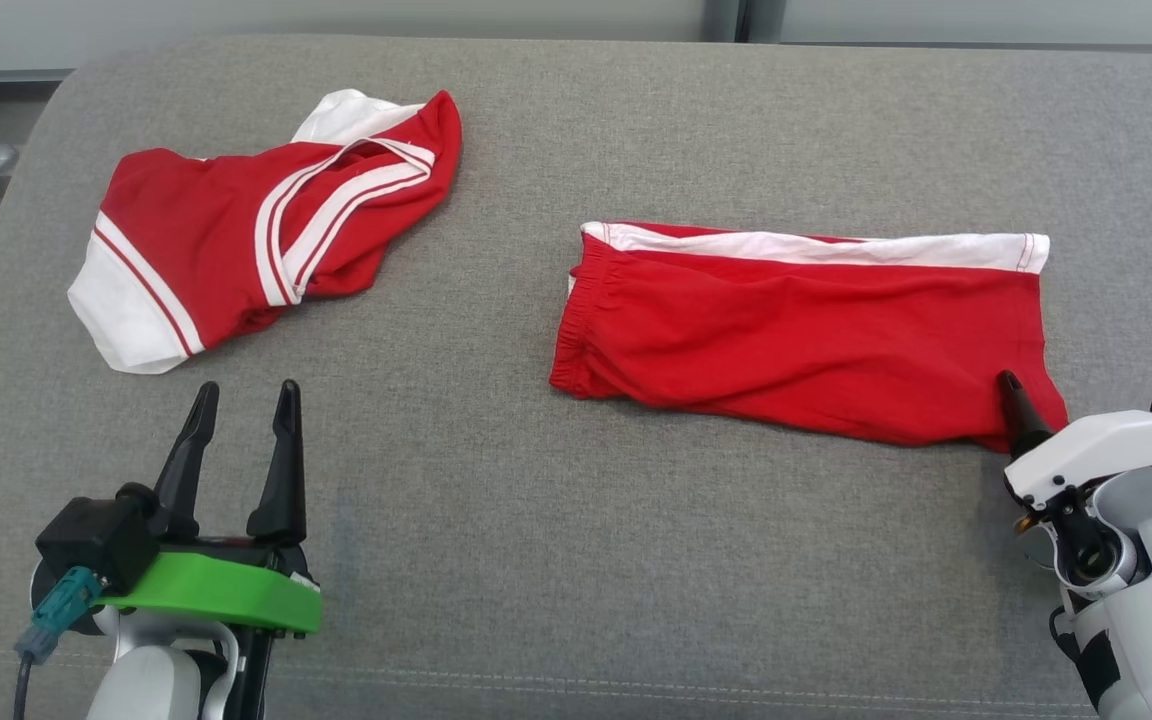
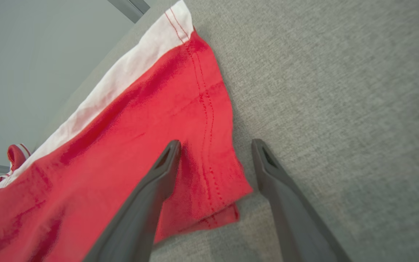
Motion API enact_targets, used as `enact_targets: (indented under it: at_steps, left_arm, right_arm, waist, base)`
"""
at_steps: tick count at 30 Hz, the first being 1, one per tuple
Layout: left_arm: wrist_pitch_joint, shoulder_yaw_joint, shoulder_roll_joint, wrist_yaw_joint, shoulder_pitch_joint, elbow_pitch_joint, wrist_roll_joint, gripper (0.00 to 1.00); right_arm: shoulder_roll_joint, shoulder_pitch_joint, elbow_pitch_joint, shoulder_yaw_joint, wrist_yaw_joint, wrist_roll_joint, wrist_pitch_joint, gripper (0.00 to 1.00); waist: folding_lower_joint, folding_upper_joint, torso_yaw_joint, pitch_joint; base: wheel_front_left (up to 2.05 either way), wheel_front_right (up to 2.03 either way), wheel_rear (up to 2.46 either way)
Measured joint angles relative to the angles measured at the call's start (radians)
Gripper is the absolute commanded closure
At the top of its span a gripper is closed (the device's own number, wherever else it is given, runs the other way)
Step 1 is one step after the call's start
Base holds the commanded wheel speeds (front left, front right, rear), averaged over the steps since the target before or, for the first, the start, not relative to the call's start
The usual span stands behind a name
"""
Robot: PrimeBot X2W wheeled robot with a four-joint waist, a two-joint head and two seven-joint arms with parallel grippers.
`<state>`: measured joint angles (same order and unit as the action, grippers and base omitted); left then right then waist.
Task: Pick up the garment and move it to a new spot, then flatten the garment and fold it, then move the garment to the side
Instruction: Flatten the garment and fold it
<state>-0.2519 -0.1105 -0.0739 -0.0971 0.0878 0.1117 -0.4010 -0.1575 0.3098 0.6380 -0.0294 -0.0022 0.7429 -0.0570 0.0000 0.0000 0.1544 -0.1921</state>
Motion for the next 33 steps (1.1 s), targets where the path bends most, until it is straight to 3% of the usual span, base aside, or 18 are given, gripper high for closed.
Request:
enact_targets:
  at_steps: [11,12,13,14,16,18,19,33]
  left_arm:
    - [0.0,0.006,0.0,-0.004,0.001,0.008,0.0,0.0]
    - [0.0,0.006,0.0,-0.006,0.001,0.008,0.0,0.0]
    - [0.0,0.006,0.0,-0.009,0.001,0.009,0.001,0.0]
    - [0.0,0.006,0.0,-0.009,0.002,0.009,0.001,0.0]
    - [0.0,0.006,0.0,-0.01,0.003,0.01,0.001,0.0]
    - [0.0,0.004,0.001,-0.01,0.006,0.016,0.001,0.0]
    - [0.0,0.003,0.002,-0.01,0.007,0.018,0.001,0.0]
    - [0.0,0.01,0.004,-0.012,0.008,0.021,0.001,0.0]
  right_arm:
    - [0.005,0.079,0.095,-0.014,0.002,0.035,-0.024,0.0]
    - [0.008,0.087,0.102,-0.016,0.002,0.042,-0.025,0.05]
    - [0.01,0.094,0.11,-0.016,0.002,0.044,-0.026,0.16]
    - [0.012,0.1,0.117,-0.016,0.003,0.047,-0.033,0.47]
    - [0.014,0.109,0.134,-0.016,0.01,0.049,-0.035,0.61]
    - [0.014,0.115,0.154,-0.017,0.022,0.05,-0.04,0.95]
    - [0.014,0.115,0.159,-0.017,0.028,0.05,-0.038,1.0]
    - [-0.005,0.153,0.196,-0.036,0.064,0.047,0.097,1.0]
  waist:
    - [0.0,0.0,0.01,0.0]
    - [0.0,0.0,0.011,0.0]
    - [0.0,0.0,0.012,0.0]
    - [0.0,0.0,0.013,-0.001]
    - [0.0,0.0,0.016,-0.001]
    - [0.0,0.0,0.021,0.001]
    - [0.0,0.0,0.022,0.004]
    - [0.0,0.0,0.02,0.019]
  base:
    - [0.0,0.0,0.0]
    - [0.0,0.0,0.0]
    - [0.0,0.0,0.0]
    - [0.0,0.0,0.0]
    - [0.0,0.0,0.0]
    - [0.0,0.0,0.0]
    - [0.0,0.0,0.0]
    - [0.0,0.0,0.0]
